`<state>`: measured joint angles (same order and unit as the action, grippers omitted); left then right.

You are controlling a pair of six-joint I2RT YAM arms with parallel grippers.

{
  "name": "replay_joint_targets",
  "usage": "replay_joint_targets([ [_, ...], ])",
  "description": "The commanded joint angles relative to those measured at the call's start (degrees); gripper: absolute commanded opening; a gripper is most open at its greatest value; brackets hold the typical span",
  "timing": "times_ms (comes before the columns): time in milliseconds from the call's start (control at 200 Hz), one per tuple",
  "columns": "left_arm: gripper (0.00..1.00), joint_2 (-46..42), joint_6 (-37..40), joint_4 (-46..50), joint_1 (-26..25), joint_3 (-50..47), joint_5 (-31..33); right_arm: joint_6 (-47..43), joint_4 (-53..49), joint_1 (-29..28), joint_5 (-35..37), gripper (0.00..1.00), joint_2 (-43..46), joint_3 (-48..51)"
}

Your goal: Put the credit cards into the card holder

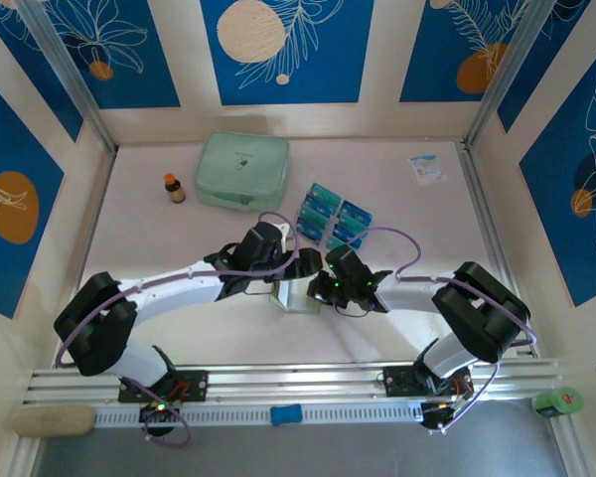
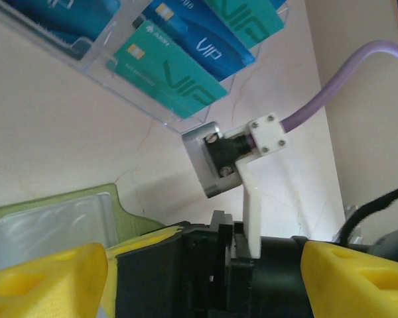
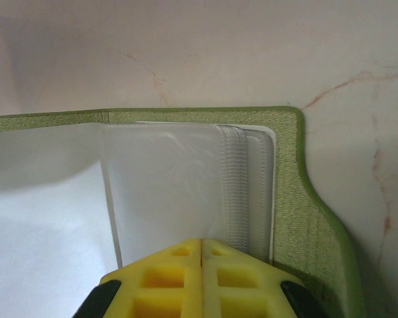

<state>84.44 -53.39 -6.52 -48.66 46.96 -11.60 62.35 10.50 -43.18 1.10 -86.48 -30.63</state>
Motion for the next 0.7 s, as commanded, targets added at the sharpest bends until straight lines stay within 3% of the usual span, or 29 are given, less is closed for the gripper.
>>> replay_joint_targets([
  [0,0.77,0.33,-4.17,-5.04,-0.42,-2.98,-0.37,-0.08,-1.68,-0.51,0.91,0.01,-0.58,0.69],
  [340,0.77,-4.00,1.21,-0.02,0.45,-8.91,4.51,-1.34,-3.33,-0.06,1.15,0.00,1.12,0.34],
  [695,0.77,-0.81,14.09,4.14,0.43,-9.78,6.19,-4.19,-4.88,1.52,-0.52,0.00,1.27,-2.69],
])
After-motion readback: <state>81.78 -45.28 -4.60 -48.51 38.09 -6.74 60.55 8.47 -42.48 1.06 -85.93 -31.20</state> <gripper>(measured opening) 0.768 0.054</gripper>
